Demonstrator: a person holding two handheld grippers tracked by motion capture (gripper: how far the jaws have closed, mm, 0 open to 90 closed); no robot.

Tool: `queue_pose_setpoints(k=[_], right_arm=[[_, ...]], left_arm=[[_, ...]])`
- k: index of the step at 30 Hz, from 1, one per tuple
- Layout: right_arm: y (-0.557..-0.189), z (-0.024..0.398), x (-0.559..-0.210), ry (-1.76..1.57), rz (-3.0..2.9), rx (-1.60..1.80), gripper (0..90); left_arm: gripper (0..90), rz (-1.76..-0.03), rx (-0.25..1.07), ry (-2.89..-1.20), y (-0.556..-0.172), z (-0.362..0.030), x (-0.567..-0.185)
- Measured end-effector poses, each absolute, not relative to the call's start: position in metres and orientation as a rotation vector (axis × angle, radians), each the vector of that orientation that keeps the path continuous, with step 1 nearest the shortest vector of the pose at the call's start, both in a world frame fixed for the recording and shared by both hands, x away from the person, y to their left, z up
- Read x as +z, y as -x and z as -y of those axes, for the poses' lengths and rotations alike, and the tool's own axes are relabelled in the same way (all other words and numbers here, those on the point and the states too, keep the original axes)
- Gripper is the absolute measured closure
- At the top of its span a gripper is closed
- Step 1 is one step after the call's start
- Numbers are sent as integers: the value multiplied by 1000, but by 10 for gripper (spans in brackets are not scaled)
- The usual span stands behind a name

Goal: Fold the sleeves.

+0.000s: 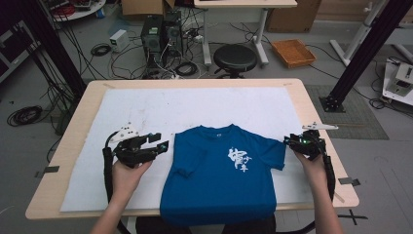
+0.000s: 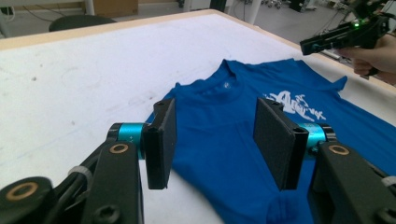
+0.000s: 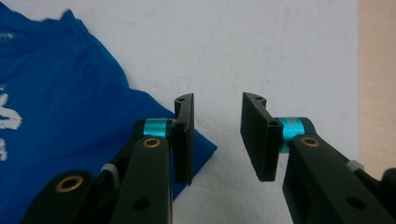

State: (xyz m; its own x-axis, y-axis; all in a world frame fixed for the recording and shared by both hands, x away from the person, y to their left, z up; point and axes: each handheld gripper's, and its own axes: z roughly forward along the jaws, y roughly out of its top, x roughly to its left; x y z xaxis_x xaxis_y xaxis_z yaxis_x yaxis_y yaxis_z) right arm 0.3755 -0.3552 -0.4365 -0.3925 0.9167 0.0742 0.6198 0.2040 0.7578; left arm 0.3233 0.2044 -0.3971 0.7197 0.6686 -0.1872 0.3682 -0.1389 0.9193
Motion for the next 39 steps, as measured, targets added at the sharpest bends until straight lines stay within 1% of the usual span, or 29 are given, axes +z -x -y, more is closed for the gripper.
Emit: queue_pose_setpoints(k=[2, 8, 17, 28, 35, 39], right_arm=[[-377, 354, -439, -1430, -2104, 1011, 671], [-381, 350, -447, -1400, -2148, 969, 736], [-380, 348, -448, -1360, -2167, 983, 876], [-378, 353, -445, -1384, -2143, 1043, 890], [-370, 353, -431, -1390, -2112, 1105, 889], [-365, 343, -420, -1370, -2112, 1117, 890]], left_arm=[[495, -825, 316, -1758, -322, -209, -400], [492, -843, 287, -1744, -325, -211, -405], [491, -826, 298, -1757, -325, -200, -403], [491, -838, 316, -1737, -323, -213, -401], [491, -853, 320, -1731, -324, -217, -401], [491, -849, 328, -1744, -324, -217, -400]])
